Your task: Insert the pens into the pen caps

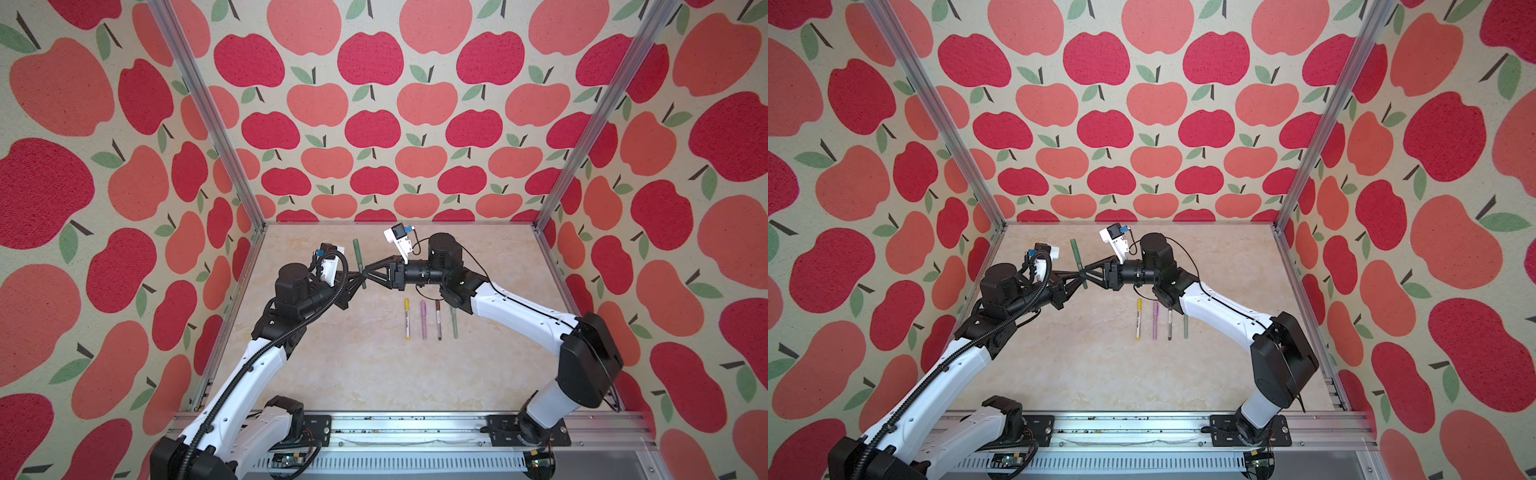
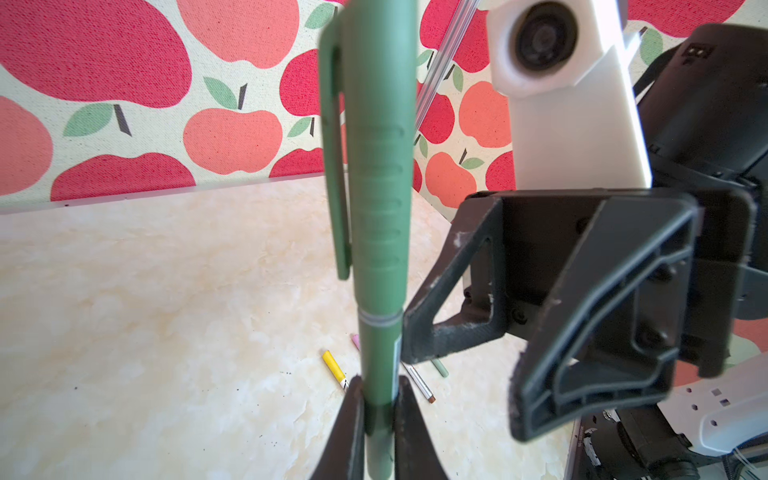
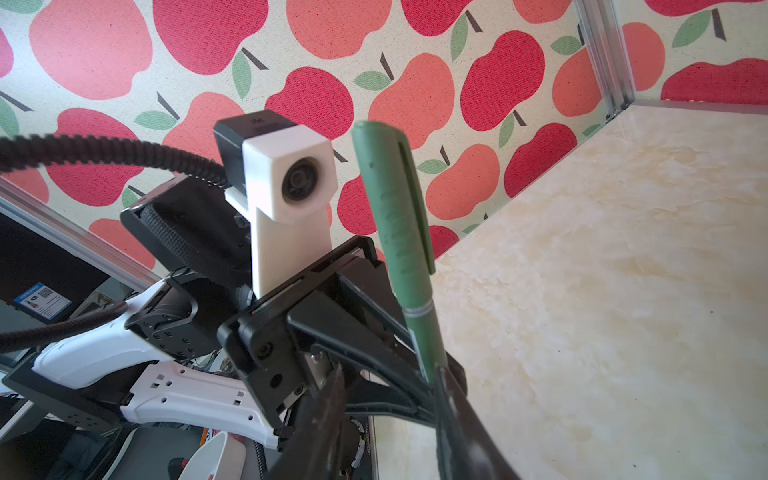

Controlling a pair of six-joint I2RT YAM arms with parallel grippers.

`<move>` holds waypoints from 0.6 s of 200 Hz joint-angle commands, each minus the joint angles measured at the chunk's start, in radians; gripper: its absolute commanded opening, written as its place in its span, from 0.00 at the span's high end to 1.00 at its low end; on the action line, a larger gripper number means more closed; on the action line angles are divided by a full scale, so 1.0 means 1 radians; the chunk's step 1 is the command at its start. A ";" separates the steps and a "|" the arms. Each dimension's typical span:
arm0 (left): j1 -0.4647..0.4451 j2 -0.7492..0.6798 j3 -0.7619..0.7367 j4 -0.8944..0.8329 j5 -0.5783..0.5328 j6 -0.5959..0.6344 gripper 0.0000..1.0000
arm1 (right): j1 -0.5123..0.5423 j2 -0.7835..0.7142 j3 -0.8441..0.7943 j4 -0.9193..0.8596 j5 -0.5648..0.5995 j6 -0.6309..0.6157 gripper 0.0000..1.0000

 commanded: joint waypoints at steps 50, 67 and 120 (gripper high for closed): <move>-0.116 0.021 0.097 -0.262 -0.234 0.157 1.00 | 0.006 -0.131 0.078 -0.329 0.231 -0.234 0.46; -0.144 0.021 0.091 -0.273 -0.274 0.160 1.00 | 0.017 -0.113 0.111 -0.377 0.288 -0.245 0.45; -0.195 0.025 0.077 -0.263 -0.315 0.165 1.00 | 0.045 -0.045 0.194 -0.456 0.375 -0.243 0.45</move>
